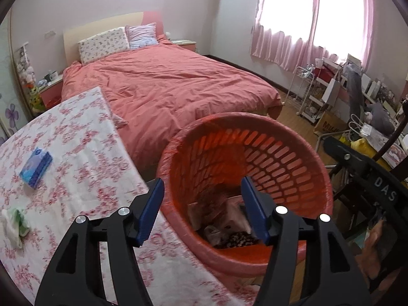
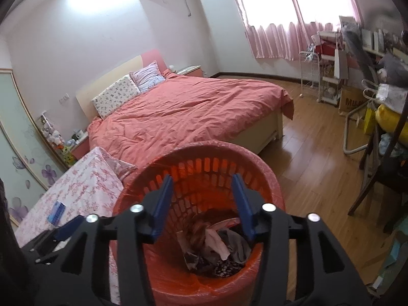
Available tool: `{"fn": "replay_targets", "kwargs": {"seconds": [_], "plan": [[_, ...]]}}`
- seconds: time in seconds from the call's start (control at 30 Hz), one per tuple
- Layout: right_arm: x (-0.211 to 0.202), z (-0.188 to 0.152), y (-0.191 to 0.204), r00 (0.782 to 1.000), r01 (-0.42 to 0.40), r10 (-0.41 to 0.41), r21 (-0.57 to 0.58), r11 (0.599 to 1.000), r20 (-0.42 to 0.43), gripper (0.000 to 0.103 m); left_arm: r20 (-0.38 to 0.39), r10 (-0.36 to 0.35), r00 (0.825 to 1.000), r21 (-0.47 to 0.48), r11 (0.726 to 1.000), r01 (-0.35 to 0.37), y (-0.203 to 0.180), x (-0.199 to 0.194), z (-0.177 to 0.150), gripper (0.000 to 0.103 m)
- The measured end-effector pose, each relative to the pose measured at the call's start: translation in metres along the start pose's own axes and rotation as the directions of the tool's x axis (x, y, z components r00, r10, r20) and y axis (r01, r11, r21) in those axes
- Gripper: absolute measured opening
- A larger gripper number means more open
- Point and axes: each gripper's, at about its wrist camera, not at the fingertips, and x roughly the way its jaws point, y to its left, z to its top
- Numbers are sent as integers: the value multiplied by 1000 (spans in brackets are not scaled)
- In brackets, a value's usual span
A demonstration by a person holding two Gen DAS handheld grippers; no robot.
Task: Collect trash
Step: 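Move both open tools back over the bed, then grasp the light green cloth with the left tool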
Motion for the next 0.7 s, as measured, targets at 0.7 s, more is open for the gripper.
{"fn": "replay_targets", "kwargs": {"seconds": [0.7], "plan": [[-18, -35, 81, 997, -59, 49, -177, 982, -61, 64, -37, 344, 938, -155, 926, -345, 155, -59, -45, 78]]}}
